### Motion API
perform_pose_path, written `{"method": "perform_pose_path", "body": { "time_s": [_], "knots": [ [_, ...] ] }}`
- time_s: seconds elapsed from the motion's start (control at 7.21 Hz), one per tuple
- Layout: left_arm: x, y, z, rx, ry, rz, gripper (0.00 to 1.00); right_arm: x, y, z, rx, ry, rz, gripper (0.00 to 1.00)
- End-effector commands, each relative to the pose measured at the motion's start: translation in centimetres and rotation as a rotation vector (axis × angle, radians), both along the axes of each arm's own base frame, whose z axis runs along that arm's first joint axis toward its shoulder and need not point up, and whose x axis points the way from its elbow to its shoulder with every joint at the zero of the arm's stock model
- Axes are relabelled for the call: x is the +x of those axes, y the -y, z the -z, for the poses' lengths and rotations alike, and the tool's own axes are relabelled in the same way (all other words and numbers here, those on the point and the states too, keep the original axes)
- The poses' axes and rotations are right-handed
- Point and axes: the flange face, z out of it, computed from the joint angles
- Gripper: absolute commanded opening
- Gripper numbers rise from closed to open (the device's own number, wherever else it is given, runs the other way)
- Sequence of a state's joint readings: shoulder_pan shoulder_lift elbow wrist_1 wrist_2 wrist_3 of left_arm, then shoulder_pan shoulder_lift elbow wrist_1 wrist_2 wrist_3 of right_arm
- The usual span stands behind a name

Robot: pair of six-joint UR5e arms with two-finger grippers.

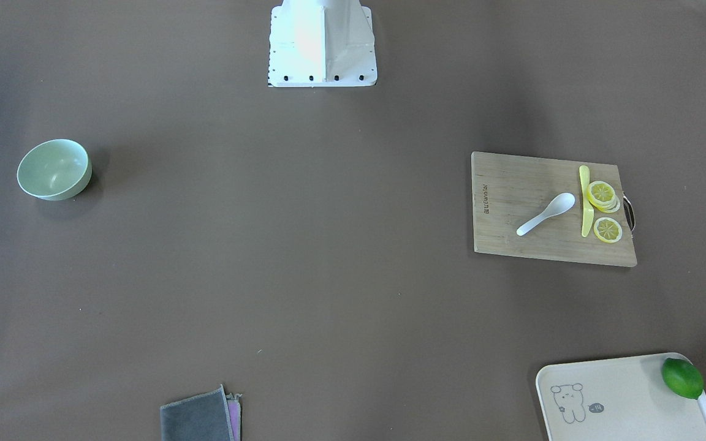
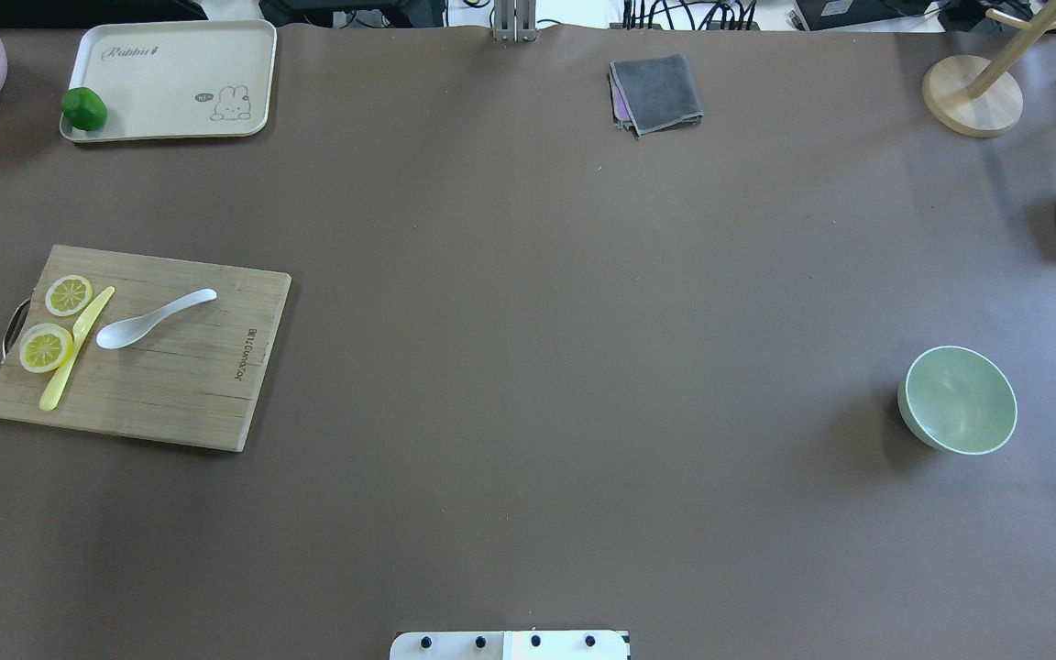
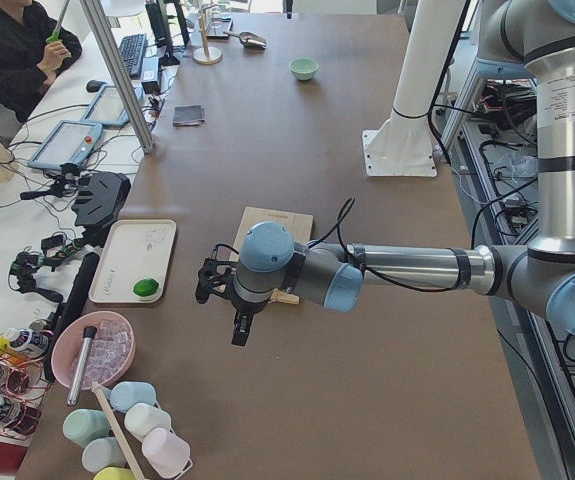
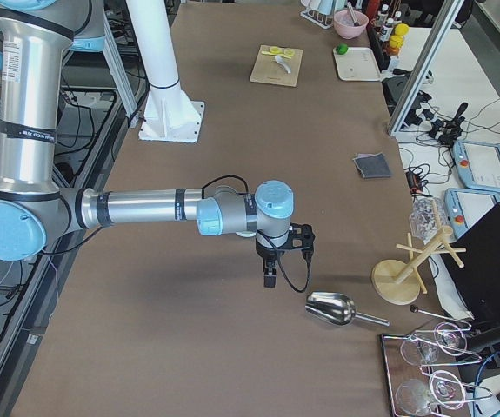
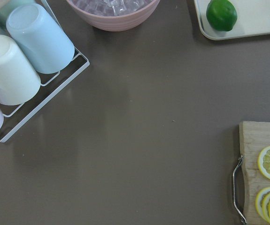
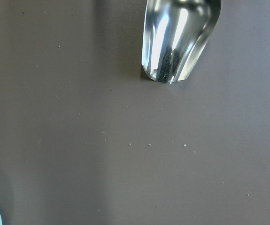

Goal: Place spoon in bowl

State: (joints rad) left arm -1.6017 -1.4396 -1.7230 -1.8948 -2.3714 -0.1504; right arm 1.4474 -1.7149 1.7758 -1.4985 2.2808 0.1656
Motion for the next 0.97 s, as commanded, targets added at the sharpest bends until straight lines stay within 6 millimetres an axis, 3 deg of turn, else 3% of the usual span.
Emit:
{"method": "perform_pose_path", "body": {
  "time_s": [0.0,0.83],
  "knots": [
    [0.01,-0.05,-0.11,-0.007,-0.001,0.001,0.98,-0.05,-0.03,0.02,-0.003,0.011,0.001,1.0],
    [0.06,0.22,-0.31,-0.009,0.001,-0.001,0.98,-0.1,-0.04,0.01,-0.003,0.018,0.002,1.0]
  ]
}}
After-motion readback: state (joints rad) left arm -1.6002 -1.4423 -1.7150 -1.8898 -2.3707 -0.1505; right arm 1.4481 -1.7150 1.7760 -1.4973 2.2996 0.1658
